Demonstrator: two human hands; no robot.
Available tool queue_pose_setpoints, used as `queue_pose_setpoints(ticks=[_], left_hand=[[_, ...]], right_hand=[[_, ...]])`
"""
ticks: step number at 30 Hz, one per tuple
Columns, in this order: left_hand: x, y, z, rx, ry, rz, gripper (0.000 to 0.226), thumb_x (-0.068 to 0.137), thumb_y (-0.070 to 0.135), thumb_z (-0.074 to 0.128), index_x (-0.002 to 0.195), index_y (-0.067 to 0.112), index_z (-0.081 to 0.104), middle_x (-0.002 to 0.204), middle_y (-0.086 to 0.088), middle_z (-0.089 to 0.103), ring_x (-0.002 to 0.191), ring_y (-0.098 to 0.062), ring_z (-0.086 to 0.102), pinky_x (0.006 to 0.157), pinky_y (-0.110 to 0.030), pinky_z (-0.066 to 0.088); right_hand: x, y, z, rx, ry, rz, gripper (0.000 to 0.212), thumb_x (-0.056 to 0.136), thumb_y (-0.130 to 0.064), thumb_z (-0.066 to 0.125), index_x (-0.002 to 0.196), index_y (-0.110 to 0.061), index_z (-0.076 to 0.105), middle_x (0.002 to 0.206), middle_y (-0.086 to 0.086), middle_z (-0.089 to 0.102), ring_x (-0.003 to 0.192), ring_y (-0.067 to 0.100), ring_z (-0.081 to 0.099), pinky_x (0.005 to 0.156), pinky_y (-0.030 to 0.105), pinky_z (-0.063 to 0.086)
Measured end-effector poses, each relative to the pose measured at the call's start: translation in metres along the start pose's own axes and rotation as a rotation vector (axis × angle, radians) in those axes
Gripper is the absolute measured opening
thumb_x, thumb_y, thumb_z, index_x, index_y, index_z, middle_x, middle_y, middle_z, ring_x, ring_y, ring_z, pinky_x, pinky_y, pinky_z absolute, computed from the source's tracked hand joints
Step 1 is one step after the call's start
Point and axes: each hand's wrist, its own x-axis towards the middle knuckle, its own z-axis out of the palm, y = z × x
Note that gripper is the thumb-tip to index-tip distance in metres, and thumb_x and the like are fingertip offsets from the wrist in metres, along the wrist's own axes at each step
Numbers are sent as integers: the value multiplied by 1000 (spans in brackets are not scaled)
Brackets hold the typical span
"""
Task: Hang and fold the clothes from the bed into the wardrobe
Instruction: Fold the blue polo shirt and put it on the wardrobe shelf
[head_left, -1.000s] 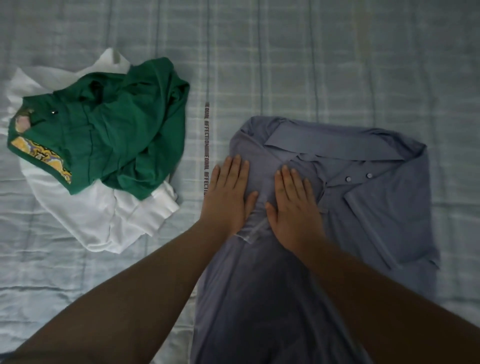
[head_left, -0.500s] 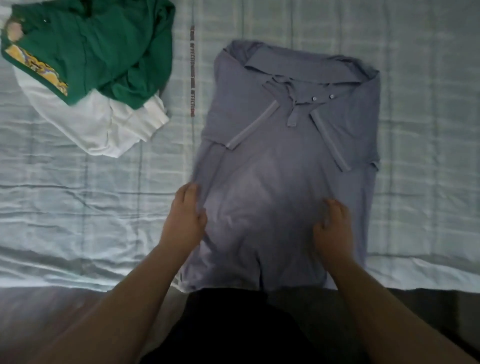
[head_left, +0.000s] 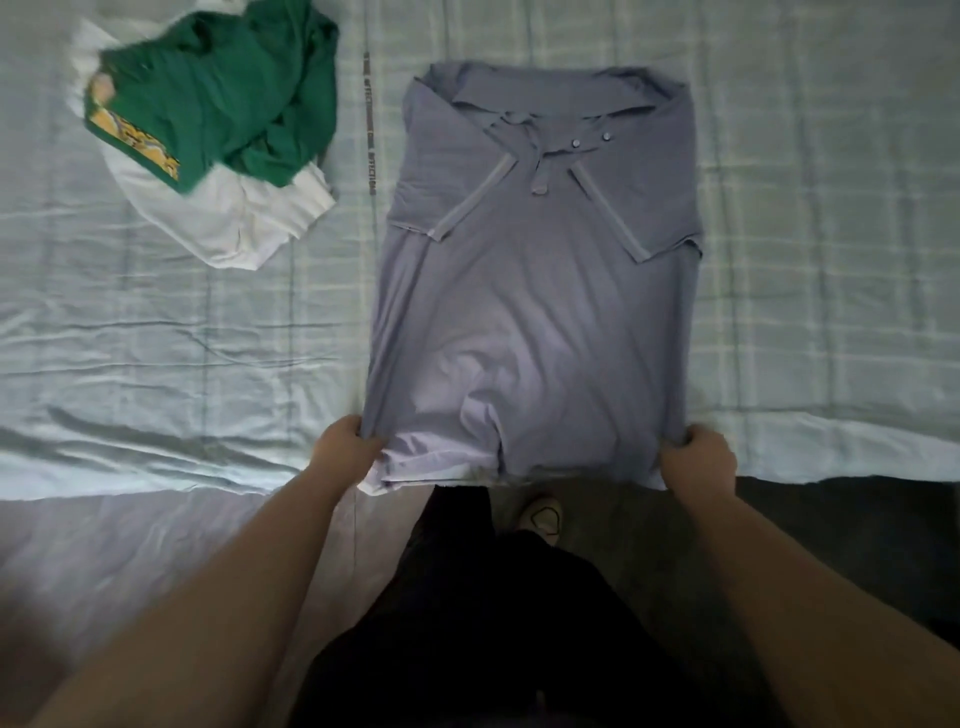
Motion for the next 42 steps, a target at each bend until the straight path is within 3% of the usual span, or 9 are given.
queue_pose_setpoints(ticks=[7, 9, 12, 20, 25, 30, 33, 37, 42], left_hand=[[-29, -22, -25, -118, -22, 23, 33, 97, 41, 59, 95, 8, 66, 81, -5, 65, 76, -24, 61, 62, -32, 44], [-35, -32, -29, -276, -90, -38, 32, 98, 41, 59, 102, 10, 67, 93, -9, 69, 86, -26, 66, 74, -38, 55], [-42, -45, -33, -565, -173, -178, 27, 99, 30, 60, 114, 7, 65, 105, -14, 67, 94, -29, 64, 70, -35, 56], [-35, -50, -37, -775, -199, -192, 12, 99, 16, 60, 107, 9, 65, 107, -13, 70, 96, -27, 68, 75, -37, 55], [-24, -24, -54, -845, -207, -129, 12, 96, 14, 63, 103, 4, 66, 92, -12, 72, 78, -21, 71, 63, -31, 58], [-7, 31, -88, -924, -216, -13, 13, 100, 14, 57, 105, 7, 67, 87, -6, 74, 76, -14, 70, 67, -28, 58], [9, 66, -112, -972, -246, 17, 13, 101, 11, 54, 104, 6, 66, 84, -5, 73, 77, -14, 69, 66, -26, 58], [38, 111, -144, -1019, -311, 49, 27, 102, 8, 50, 121, -9, 58, 97, -19, 65, 89, -25, 65, 86, -38, 56], [88, 170, -180, -1179, -292, -4, 22, 101, 1, 48, 115, -10, 60, 98, -16, 68, 84, -16, 69, 66, -21, 58]], right_hand=[[-13, 15, -31, 49, -45, -36, 28, 97, -24, 53, 115, -3, 51, 99, 14, 56, 91, 32, 56, 79, 37, 40], [-13, 22, -42, -9, -58, -73, 29, 99, -28, 53, 104, 1, 57, 94, 13, 62, 86, 33, 58, 77, 38, 44], [-15, 28, -53, -40, -111, -102, 36, 101, -27, 49, 82, 2, 58, 78, 19, 60, 75, 37, 56, 69, 40, 43], [-16, 17, -57, 170, -78, -4, 24, 100, -18, 44, 97, 2, 58, 88, 22, 60, 75, 29, 54, 68, 34, 39], [-20, -15, -65, 227, -8, -89, 22, 98, -27, 52, 95, -9, 62, 87, 13, 63, 78, 28, 57, 72, 35, 40], [-9, -73, -77, 701, -153, 95, 13, 97, -15, 51, 102, -12, 63, 98, 15, 68, 89, 34, 66, 80, 48, 57], [1, -113, -88, 921, -295, 173, 29, 89, 3, 43, 102, -16, 61, 98, 15, 63, 72, 26, 66, 61, 38, 57], [18, -161, -104, 997, -211, 246, 49, 92, 6, 47, 127, -27, 53, 103, 13, 59, 77, 21, 59, 57, 28, 56], [59, -212, -120, 1172, -87, 195, 46, 97, 6, 48, 139, -13, 49, 98, 15, 60, 85, 19, 64, 60, 19, 56]])
